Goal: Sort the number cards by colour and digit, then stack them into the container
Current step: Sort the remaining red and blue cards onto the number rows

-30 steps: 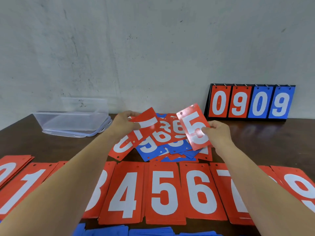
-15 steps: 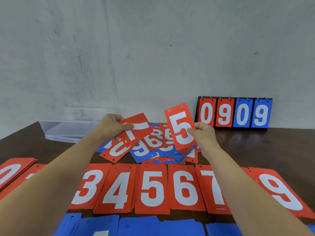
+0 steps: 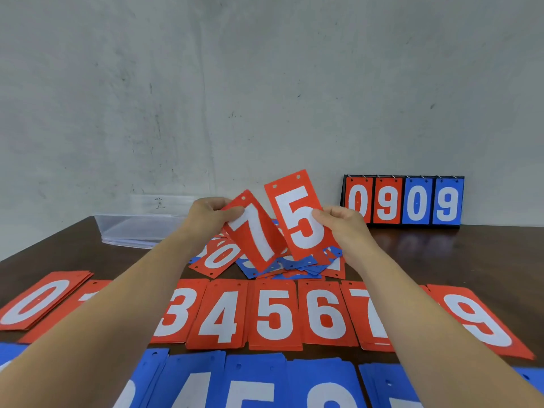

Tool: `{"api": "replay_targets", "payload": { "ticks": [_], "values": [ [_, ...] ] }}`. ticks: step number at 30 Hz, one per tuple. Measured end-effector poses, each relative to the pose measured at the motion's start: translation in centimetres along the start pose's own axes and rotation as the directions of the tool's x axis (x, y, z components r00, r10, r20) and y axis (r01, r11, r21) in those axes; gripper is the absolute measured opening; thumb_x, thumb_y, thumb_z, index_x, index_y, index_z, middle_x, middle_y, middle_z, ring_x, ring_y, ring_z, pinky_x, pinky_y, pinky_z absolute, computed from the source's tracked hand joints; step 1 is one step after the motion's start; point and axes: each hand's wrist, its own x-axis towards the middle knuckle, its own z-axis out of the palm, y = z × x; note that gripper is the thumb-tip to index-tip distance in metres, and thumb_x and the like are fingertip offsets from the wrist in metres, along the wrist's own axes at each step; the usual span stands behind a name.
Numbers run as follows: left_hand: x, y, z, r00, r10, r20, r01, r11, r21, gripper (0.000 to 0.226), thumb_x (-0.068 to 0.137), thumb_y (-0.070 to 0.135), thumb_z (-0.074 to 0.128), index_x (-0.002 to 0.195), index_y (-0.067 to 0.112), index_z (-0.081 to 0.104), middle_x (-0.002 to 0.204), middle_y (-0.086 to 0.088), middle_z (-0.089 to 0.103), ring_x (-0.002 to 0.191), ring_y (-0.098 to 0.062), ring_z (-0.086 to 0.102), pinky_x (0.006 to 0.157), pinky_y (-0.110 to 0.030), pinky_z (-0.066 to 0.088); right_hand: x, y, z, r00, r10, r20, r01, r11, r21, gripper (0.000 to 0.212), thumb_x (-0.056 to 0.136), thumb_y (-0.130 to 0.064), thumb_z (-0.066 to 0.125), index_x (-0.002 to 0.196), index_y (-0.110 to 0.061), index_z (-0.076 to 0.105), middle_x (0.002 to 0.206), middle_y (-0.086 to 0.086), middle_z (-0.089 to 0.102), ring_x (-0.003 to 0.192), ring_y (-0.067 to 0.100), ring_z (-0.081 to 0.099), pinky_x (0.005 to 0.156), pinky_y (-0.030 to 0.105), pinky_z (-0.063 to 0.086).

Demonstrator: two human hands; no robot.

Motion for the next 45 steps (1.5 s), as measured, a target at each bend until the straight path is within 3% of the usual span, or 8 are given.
{"api": "replay_targets", "payload": {
  "ticks": [4,11,19,22,35,37,40,45],
  "values": [
    [-1.3,0.7,0.4,0.999,0.024,0.036,-0.024,1.000,0.004,0.011,0.079,0.013,0.079,0.088,0.008,0.074,0.087,-0.019,0.074,0.084,-0.040,0.070,0.085,-0.055,0.056,-1.6,-0.7,1.9,0.997,0.009,0.073,-0.011,1.000,0.021,0.016,0.091,-0.021,0.065,0.096,-0.007,0.069,0.088,0.008,0.075,0.076,0.021,0.072,0.069,0.030,0.060],
    [-3.5,1.2,0.4,0.999,0.025,0.026,-0.023,0.997,-0.072,0.012,0.088,0.000,0.064,0.095,0.006,0.072,0.075,-0.008,0.075,0.066,-0.023,0.070,0.071,-0.038,0.061,-4.9,-1.1,4.3,0.997,0.035,0.063,-0.032,0.999,-0.037,0.017,0.090,-0.023,0.067,0.096,-0.008,0.071,0.090,0.005,0.075,0.080,0.019,0.073,0.068,0.025,0.059],
    [-8.7,0.7,-0.1,0.992,-0.084,0.095,0.112,0.935,-0.336,0.022,0.099,0.028,0.053,0.093,0.010,0.064,0.080,-0.009,0.072,0.064,-0.020,0.065,0.060,-0.027,0.054,-9.5,-1.1,5.1,0.978,0.079,-0.195,-0.079,0.997,0.005,0.005,0.089,-0.026,0.068,0.090,-0.021,0.069,0.101,0.002,0.072,0.091,0.021,0.070,0.082,0.037,0.058],
    [-10.5,0.1,0.5,0.983,-0.065,0.170,0.101,0.972,-0.213,0.015,0.092,0.023,0.065,0.091,0.009,0.061,0.088,-0.013,0.072,0.067,-0.019,0.069,0.059,-0.026,0.055,-11.1,-1.2,5.4,0.958,0.082,-0.274,-0.096,0.995,-0.038,0.020,0.090,-0.025,0.067,0.106,-0.014,0.069,0.108,0.003,0.070,0.098,0.022,0.068,0.085,0.038,0.057],
    [-11.3,-0.4,4.2,0.990,-0.096,0.103,0.096,0.995,0.008,0.020,0.085,0.014,0.073,0.076,0.022,0.057,0.078,-0.001,0.067,0.059,-0.010,0.064,0.049,-0.017,0.054,-13.2,0.7,-2.1,0.919,0.003,-0.395,-0.083,0.979,-0.184,0.016,0.090,-0.008,0.064,0.102,-0.019,0.069,0.109,0.002,0.067,0.102,0.020,0.065,0.086,0.038,0.057],
    [-10.4,-0.8,4.0,0.989,-0.131,0.062,0.126,0.989,0.076,0.014,0.084,0.017,0.075,0.091,0.016,0.063,0.086,-0.007,0.067,0.057,-0.012,0.061,0.053,-0.019,0.054,-12.5,1.5,-4.2,0.905,-0.013,-0.426,-0.095,0.968,-0.232,0.021,0.089,-0.006,0.066,0.107,-0.016,0.067,0.111,0.005,0.067,0.104,0.021,0.065,0.087,0.039,0.057],
    [-9.0,-1.7,3.5,0.979,-0.199,0.050,0.187,0.966,0.179,0.051,0.082,0.021,0.076,0.127,0.005,0.058,0.104,-0.012,0.067,0.062,-0.013,0.060,0.056,-0.021,0.051,-11.4,2.7,-6.9,0.917,0.010,-0.398,-0.146,0.939,-0.312,0.033,0.088,-0.005,0.067,0.120,-0.012,0.063,0.108,0.007,0.067,0.104,0.024,0.065,0.084,0.035,0.056],
    [-8.0,-3.2,3.8,0.969,-0.245,0.030,0.222,0.919,0.325,0.050,0.084,0.021,0.073,0.129,0.005,0.058,0.121,-0.012,0.061,0.068,-0.011,0.057,0.053,-0.018,0.046,-9.7,4.9,-9.0,0.932,0.102,-0.349,-0.242,0.889,-0.389,0.044,0.090,-0.010,0.066,0.133,-0.012,0.054,0.110,0.006,0.063,0.097,0.019,0.061,0.072,0.027,0.053]
  ]
}}
